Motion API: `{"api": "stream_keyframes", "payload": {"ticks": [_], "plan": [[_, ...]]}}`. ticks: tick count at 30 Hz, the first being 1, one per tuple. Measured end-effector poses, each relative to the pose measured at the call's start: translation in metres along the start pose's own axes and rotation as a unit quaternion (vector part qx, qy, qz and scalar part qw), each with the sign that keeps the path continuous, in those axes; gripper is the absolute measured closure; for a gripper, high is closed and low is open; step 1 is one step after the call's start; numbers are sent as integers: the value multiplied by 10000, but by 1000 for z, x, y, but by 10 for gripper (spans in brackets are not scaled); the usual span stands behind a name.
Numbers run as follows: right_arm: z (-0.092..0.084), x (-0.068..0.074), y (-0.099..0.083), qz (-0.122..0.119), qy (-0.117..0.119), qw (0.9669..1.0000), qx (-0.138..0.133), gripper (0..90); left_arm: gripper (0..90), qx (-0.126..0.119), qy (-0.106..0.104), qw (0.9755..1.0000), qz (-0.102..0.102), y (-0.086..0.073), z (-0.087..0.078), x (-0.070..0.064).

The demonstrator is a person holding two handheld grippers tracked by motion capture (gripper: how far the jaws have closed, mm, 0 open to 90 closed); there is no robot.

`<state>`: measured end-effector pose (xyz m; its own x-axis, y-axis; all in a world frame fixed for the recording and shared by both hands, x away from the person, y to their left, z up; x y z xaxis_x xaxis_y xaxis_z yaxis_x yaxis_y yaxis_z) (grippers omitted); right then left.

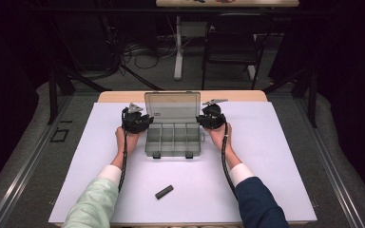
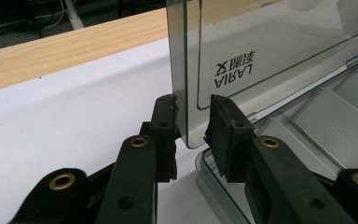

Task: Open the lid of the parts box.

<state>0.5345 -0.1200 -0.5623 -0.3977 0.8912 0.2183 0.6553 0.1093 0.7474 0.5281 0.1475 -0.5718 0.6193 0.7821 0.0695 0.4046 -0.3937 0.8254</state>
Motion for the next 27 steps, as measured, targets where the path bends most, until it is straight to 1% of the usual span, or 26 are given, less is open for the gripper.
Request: {"api": "stream_keyframes", "payload": {"ticks": [17, 22, 24, 27], "plan": [[3, -1, 0, 19, -36, 10000, -53, 801, 712, 20, 27, 10000, -2, 0, 3, 1], [4, -1, 0, -4, -59, 10000, -46, 800, 710, 49, 29, 10000, 1, 0, 4, 1], [4, -1, 0, -11, -60, 10000, -54, 799, 709, 77, 41, 10000, -37, 1, 5, 1], [5, -1, -1, 4, -84, 10000, -52, 797, 707, 108, 52, 9999, -44, 1, 5, 1]]}}
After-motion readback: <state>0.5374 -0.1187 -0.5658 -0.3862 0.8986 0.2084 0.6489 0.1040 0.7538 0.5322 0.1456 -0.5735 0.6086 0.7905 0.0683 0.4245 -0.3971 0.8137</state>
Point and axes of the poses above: each handheld gripper's, and its own axes: z roughly forward along the jaws, y roughly out of its top, x roughly to its left, the point moved 5 cm from there along z, roughly forward along the jaws, and after that the axes turned 9 degrees about z, right-handed, at the moved point
